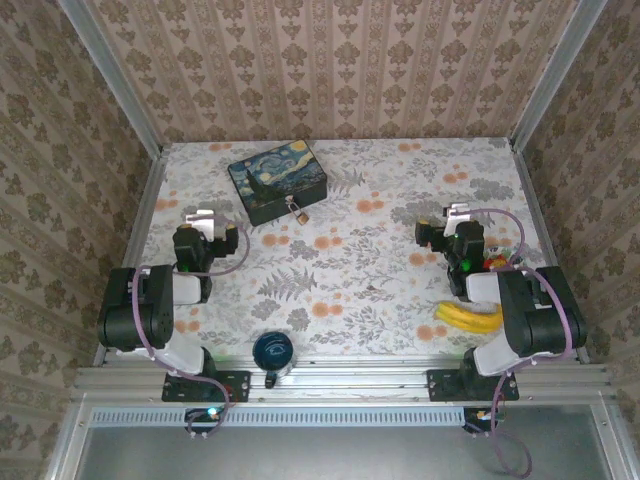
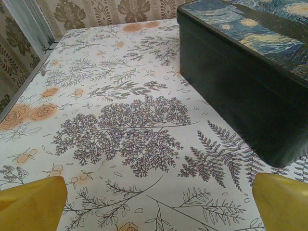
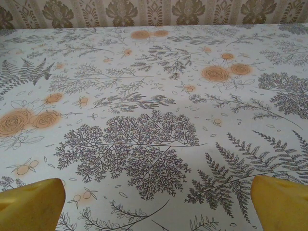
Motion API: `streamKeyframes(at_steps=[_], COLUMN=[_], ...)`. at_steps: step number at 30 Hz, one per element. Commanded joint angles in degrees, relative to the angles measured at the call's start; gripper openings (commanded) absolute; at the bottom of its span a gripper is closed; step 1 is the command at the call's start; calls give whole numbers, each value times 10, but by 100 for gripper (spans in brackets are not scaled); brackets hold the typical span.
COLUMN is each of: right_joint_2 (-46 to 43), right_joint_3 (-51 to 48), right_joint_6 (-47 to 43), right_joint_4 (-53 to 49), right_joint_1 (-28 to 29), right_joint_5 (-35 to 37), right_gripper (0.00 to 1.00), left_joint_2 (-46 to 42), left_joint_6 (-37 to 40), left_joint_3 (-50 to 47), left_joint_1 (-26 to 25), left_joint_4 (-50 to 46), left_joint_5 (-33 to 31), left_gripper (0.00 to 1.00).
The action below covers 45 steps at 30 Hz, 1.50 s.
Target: Unlock a padlock with a key
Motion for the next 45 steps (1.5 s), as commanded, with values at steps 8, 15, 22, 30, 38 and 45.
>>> streamKeyframes(at_steps=[8, 15, 22, 30, 38, 45], right_joint_2=[5, 5, 4, 4, 3, -4], right_joint_3=[8, 8, 8, 8, 7, 17], right_joint_6=[0, 0, 0, 0, 0, 1], right_joint_4=[-3, -3, -2, -2, -2, -26], right_joint_1=[-3, -3, -3, -3, -3, -1], right_joint_5=[10, 10, 9, 10, 9, 19], right_gripper=[100, 100, 100, 100, 100, 100], left_joint_2=[-4, -4, -4, -4, -4, -62], left_joint_6=[2, 2, 2, 1, -3, -10], left_joint_3=[4, 4, 4, 4, 2, -26], left_joint_1=[0, 0, 0, 0, 4, 2], left_joint_4=[2, 2, 2, 2, 7, 11], left_joint_5=[-3, -4, -4, -4, 7, -24], left_gripper=[100, 100, 100, 100, 100, 100])
